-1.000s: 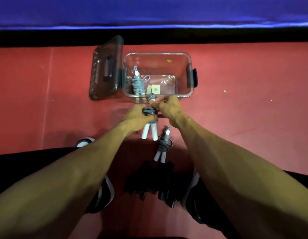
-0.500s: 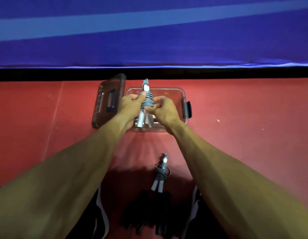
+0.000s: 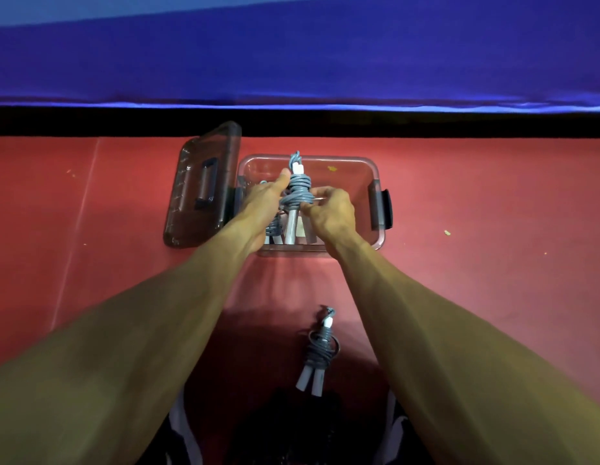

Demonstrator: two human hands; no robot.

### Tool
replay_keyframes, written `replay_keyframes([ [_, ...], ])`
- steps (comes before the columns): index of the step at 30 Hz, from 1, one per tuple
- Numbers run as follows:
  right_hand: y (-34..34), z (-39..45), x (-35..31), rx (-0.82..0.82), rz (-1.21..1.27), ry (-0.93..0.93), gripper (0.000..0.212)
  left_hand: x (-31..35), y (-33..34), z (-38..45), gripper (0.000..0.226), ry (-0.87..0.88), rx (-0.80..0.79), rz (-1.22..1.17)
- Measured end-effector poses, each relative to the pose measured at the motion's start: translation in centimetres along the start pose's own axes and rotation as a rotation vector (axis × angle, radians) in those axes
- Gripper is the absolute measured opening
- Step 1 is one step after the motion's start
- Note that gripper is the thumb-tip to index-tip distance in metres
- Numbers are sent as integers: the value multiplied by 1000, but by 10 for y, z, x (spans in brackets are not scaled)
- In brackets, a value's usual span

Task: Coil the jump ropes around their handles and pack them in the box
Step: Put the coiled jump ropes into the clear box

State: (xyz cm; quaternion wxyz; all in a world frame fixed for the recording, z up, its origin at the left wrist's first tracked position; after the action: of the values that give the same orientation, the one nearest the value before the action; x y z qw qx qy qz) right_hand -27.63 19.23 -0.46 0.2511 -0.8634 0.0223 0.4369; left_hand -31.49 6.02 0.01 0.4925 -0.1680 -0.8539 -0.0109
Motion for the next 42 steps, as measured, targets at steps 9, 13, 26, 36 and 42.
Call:
replay_keyframes([
  [9, 7, 10, 13, -53, -188, -8, 39, -3, 8, 3, 35, -19, -60, -6],
  [13, 13, 11, 20, -135, -249, 0, 45, -6, 7, 2, 35, -4, -64, 50],
  [26, -49, -89, 43, 252, -125, -90, 29, -39, 17, -84, 30, 141, 52, 191],
  [36, -21, -115, 168, -326, -580, 254, 36, -144, 51, -117, 29, -193, -261, 654],
  [42, -5, -117, 193, -328, -386, 392, 23, -171, 67, -123, 38, -212, -490, 793],
])
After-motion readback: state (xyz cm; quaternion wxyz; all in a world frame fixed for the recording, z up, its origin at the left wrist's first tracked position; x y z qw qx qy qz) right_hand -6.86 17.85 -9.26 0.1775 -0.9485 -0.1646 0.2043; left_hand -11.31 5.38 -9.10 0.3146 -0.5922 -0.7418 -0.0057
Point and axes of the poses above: each hand's wrist, its own z-axis towards the middle knuckle, its own y-axis out of the palm, x = y × z, the point moved 6 cm from there along z, towards the middle knuckle, and after that the axes turned 3 degrees about y, right-handed, at the moved point
